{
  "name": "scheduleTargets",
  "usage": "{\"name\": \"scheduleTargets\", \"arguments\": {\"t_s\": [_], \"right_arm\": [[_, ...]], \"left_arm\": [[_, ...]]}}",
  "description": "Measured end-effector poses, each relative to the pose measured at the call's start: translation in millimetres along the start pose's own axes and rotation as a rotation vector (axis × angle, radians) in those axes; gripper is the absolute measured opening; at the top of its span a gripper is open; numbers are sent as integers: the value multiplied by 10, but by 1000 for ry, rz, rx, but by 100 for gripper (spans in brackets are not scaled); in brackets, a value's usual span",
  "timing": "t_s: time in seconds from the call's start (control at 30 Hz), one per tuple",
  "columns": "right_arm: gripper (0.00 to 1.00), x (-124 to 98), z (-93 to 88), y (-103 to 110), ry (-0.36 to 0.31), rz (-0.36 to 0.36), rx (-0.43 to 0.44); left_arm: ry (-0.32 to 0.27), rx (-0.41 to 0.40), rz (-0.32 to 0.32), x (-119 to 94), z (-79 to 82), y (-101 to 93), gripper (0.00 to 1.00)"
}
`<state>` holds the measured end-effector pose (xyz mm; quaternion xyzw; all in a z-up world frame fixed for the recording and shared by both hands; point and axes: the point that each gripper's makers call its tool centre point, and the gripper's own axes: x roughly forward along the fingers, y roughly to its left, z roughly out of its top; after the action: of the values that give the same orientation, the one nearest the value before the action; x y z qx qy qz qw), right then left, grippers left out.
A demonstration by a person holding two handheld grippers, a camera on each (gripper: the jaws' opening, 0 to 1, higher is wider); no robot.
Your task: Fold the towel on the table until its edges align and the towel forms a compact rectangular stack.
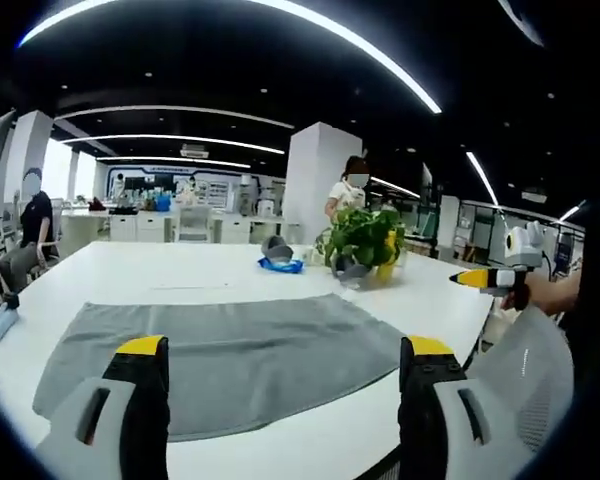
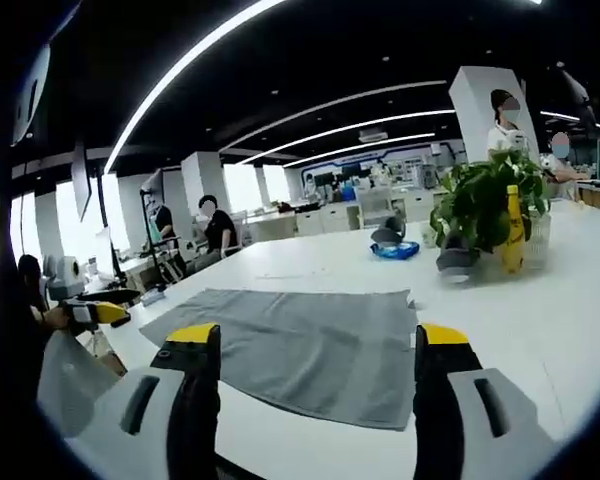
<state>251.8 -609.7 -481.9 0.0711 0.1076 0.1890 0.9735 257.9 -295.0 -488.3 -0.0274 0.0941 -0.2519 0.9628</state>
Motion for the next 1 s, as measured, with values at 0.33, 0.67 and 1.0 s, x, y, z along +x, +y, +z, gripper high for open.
{"name": "scheduleTargets", "arguments": {"t_s": [0.33,0.67,1.0], "right_arm": [[79,-26,2,-25,3,17,-1],[77,-9,-39,114,18,112,0],[73,-4,-73,185,37,130,-38]], "left_arm": [[35,0,-6,53,-73,-84,98],[47,-7,-28,45,-81,-146,99],[65,-8,33,19,-114,-28,98]]}}
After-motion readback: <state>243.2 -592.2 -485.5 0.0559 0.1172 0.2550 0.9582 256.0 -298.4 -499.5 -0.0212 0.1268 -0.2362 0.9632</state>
